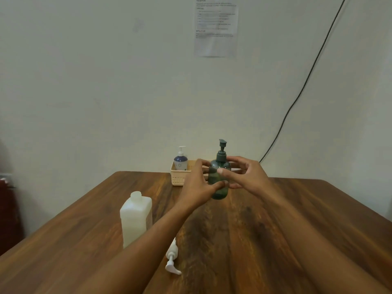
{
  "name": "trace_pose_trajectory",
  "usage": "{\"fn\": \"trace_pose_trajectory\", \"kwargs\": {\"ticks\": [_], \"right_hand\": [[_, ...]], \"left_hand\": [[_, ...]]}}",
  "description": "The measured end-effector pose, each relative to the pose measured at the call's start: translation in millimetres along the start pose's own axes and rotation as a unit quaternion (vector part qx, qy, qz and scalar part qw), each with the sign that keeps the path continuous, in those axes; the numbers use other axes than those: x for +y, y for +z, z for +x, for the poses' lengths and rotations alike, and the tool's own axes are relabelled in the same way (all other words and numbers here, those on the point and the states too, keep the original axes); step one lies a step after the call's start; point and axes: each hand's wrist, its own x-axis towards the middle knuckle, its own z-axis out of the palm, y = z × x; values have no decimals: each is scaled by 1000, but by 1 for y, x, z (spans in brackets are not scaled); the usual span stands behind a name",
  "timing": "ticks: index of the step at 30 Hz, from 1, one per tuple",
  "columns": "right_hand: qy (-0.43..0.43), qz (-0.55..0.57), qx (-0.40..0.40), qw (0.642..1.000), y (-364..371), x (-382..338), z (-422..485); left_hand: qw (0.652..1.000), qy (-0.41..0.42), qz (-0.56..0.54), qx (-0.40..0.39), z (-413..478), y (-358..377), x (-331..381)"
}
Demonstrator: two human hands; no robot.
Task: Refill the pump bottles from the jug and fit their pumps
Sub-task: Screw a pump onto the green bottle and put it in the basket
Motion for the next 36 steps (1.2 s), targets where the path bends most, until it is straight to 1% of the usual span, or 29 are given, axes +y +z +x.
{"fn": "trace_pose_trajectory", "kwargs": {"ticks": [10,16,22,29,36], "right_hand": [[10,-8,41,999,-23,47,100],[9,-23,63,998,-27,74,163],[-2,-70,76,995,-22,104,224],[11,-106,74,992,-2,152,278],[31,-156,67,985,16,210,319]], "left_hand": [[999,-37,20,21,99,52,-23],[994,-47,83,56,158,69,-47],[983,-55,165,63,220,85,-82],[964,-89,246,47,268,99,-133],[953,-123,277,7,298,117,-185]]}}
